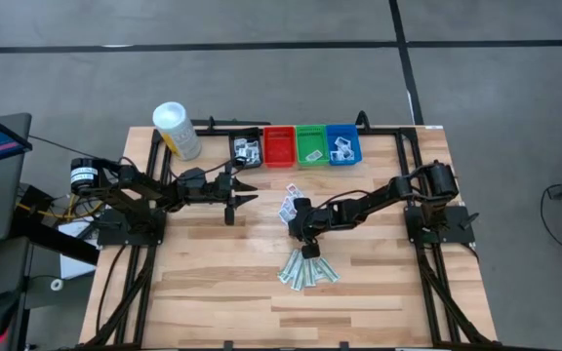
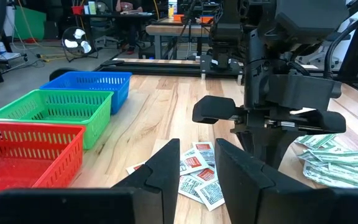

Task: Pick & Place First Aid Supplies
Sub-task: Put the orange ointment pack into the green bin

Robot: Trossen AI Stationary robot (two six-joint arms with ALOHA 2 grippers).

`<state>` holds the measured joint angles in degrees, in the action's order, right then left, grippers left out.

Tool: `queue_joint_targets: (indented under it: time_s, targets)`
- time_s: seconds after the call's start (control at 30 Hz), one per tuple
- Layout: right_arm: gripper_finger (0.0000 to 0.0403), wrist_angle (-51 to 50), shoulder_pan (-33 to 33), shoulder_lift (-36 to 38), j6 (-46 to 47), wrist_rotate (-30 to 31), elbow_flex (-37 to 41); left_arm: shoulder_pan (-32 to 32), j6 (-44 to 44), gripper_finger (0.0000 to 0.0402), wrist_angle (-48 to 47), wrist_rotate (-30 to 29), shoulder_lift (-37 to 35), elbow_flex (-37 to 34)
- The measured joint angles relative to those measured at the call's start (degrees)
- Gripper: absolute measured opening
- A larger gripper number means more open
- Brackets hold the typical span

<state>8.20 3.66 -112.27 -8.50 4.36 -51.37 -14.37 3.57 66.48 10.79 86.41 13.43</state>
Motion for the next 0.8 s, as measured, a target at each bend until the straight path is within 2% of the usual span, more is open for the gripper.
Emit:
queue_joint_targets:
  time_s: [0.1,0.43,0.63,0.8]
  targets:
    - [0.0005,0.0,0.0,0.0,0.1,0.0,0.0,0.0,0.0,0.0102,0.0,0.0,0.0,0.0]
    - [0.0001,0.0,0.0,0.1,1.0,0.4,0.0,0.0,0.0,0.0102,0.0,0.0,0.0,0.0]
    - [0.0002,-2.0,0.5,3.3,0.6,0.4,0.0,0.0,0.0,0.0102,0.0,0.0,0.0,0.0]
    - [0.0009,-7.1,1.2,6.3,0.9,2.8,0.3,0.0,0.0,0.0102,0.0,0.0,0.0,0.0]
